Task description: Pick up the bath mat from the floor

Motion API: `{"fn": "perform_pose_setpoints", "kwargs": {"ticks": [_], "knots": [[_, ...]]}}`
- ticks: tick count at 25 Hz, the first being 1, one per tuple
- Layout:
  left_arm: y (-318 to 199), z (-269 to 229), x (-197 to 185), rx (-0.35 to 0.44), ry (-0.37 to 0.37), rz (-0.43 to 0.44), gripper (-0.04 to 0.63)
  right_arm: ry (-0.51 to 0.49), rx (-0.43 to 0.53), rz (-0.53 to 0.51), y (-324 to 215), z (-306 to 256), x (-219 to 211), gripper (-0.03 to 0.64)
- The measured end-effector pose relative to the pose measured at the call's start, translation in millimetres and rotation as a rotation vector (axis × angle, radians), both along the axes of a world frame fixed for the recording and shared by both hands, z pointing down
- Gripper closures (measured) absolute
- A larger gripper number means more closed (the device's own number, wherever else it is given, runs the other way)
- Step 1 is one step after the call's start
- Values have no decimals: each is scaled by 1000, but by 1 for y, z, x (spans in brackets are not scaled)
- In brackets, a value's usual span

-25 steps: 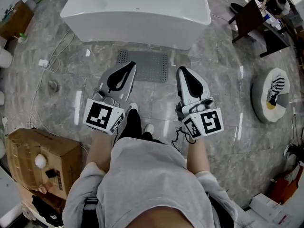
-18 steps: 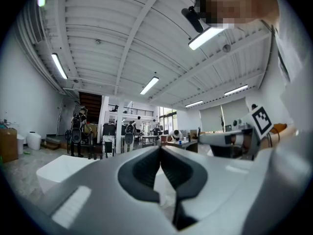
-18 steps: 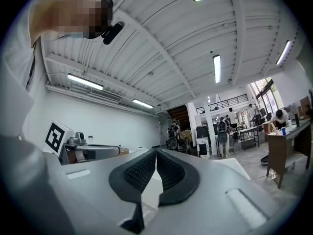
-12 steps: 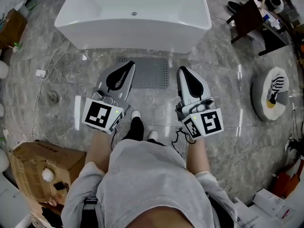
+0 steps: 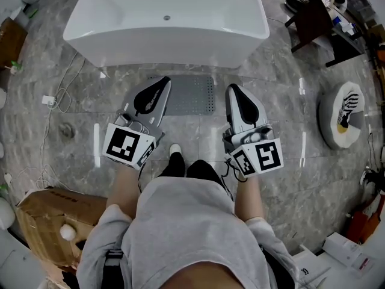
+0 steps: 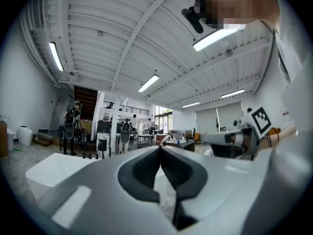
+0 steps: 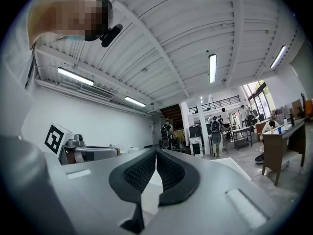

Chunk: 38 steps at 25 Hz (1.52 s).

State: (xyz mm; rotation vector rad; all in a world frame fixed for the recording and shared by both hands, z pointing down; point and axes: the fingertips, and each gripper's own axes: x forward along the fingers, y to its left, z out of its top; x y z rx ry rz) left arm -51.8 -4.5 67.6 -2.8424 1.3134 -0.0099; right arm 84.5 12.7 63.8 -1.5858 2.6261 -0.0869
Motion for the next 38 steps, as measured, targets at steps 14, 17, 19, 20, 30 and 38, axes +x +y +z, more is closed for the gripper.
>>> {"fn": "perform_pose_setpoints", "kwargs": {"ticks": [14,17,19,20,30,38], "knots": [[-46,11,-4,-23,-7,-23,595,4,-21,-8,-51,8,2,609],[-62,11,-4,-24,-12,-42,594,0,-24,-23,-69,8,4,609],[-72,11,-5,-26,-12,-56,595,1,-26,-31,-80,8,6,609],[-77,11,-5,-28,-12,-64,595,1,-27,-36,-86,9,7,609],[-117,14,11,-34,-24,-144,595,-2,-33,-95,-137,11,31,606],[-138,19,21,-27,-43,-210,595,1,-39,-155,-169,20,45,603]]}}
